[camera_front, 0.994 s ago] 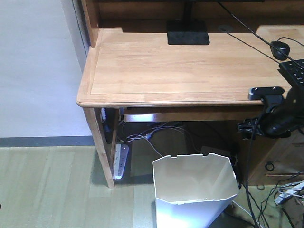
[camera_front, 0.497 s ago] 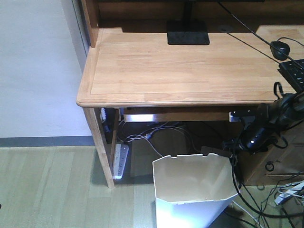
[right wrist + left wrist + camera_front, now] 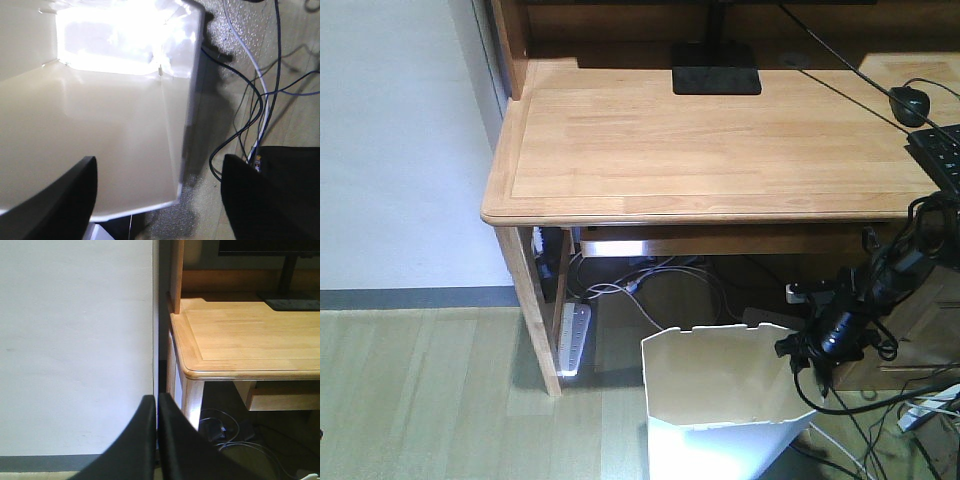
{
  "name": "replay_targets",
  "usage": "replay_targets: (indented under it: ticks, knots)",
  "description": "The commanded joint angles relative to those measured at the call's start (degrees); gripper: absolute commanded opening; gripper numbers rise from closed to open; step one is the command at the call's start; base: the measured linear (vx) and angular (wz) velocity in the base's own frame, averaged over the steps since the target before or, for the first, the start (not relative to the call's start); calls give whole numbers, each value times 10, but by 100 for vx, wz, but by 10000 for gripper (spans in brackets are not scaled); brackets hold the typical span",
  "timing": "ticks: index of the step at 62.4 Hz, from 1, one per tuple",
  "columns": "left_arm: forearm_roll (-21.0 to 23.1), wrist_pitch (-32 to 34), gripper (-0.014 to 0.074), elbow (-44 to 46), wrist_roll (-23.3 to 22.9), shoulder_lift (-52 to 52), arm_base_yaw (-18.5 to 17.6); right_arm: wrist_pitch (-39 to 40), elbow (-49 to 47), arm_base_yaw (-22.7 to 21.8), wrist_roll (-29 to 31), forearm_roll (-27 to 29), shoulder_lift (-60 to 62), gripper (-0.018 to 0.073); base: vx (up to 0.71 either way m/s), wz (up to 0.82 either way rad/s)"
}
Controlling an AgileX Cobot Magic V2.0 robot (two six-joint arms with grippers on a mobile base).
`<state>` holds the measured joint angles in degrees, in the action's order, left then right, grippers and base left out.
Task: Move trash bin to bedside with robot
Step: 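Lower the right gripper down to the rim of the white bin, then close the right gripper on the bin rim and lift it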
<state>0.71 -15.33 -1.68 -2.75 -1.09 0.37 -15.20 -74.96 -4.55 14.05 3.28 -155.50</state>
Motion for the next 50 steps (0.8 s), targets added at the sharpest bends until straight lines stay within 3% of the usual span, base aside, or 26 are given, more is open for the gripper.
replay_targets:
  ticks: [1,31,50]
  knots:
    - [2,43,-6,-17,-5,-6,-1,6,-26,-16,5,1,6,504,0,0]
    - [2,43,-6,-17,-5,-6,-1,-24,-133,-26,35,-3,-86,499,0,0]
    - [2,43,-6,-17,-5,-6,-1,-81,-226,-26,45,30,-143,403,0,0]
